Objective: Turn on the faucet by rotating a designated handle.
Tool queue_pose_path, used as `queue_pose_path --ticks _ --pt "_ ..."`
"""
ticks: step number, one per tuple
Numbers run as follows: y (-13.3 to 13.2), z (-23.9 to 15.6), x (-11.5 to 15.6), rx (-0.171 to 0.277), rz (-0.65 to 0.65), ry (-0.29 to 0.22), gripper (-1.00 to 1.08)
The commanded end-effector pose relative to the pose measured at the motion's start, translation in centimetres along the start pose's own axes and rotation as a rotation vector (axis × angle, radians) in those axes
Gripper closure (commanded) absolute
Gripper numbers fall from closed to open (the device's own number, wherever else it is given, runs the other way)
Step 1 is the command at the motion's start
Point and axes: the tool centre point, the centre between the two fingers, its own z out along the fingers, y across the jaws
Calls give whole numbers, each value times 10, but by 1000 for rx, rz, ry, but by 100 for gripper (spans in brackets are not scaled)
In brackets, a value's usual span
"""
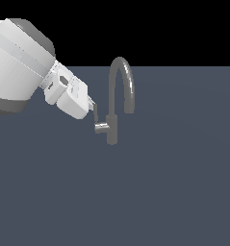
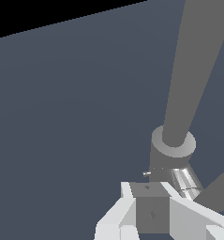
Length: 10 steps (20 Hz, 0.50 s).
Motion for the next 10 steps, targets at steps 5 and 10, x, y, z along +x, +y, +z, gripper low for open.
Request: queue_pose_path --ticks 5,10 --pt "7 -2 3 0 0 0 108" --pt "19 -5 7 0 0 0 108"
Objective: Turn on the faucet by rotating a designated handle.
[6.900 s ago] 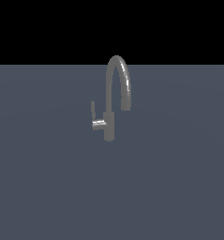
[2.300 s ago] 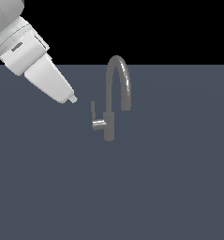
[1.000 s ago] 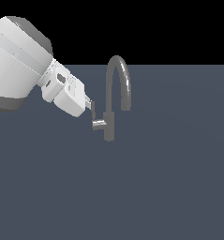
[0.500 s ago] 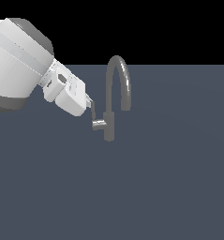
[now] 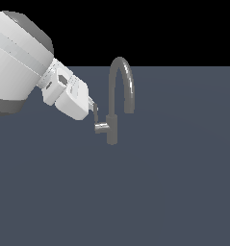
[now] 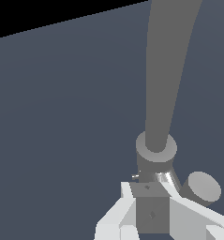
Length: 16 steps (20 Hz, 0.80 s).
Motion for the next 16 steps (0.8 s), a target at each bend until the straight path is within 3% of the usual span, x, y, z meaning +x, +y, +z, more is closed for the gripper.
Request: queue_pose_path --ticks 1,16 --pt "6 -2 2 0 0 0 108" --pt "37 -4 6 5 -2 -2 108"
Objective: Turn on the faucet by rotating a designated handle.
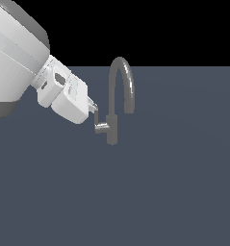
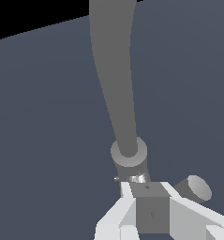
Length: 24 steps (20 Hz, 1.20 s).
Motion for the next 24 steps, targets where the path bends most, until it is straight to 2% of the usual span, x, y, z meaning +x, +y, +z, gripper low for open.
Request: queue_pose_path --ticks 1,11,12,13,24 --pt "13 4 -2 -11 -5 3 108" --pt "49 11 -3 -14 -3 4 108" --pt "49 11 -3 -14 -3 4 108" --pt "35 3 -5 10 1 -5 108" --pt "71 33 -27 -9 -2 2 108"
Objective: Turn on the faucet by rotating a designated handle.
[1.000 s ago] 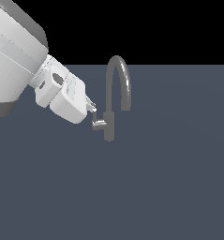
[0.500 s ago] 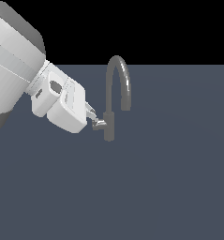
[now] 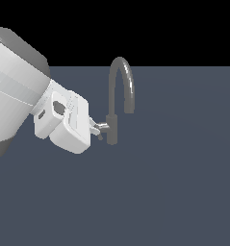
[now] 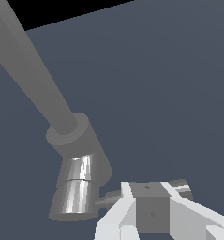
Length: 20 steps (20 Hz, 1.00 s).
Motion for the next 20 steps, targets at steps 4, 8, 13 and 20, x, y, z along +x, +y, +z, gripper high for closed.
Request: queue_pose_path --ticks 4,8,13,20 --pt "22 18 -6 -24 -3 11 108" --pt "10 14 -15 -3 -34 -1 108" --pt "13 26 -23 -9 -25 3 108" --pt "17 43 -36 -19 -13 8 108"
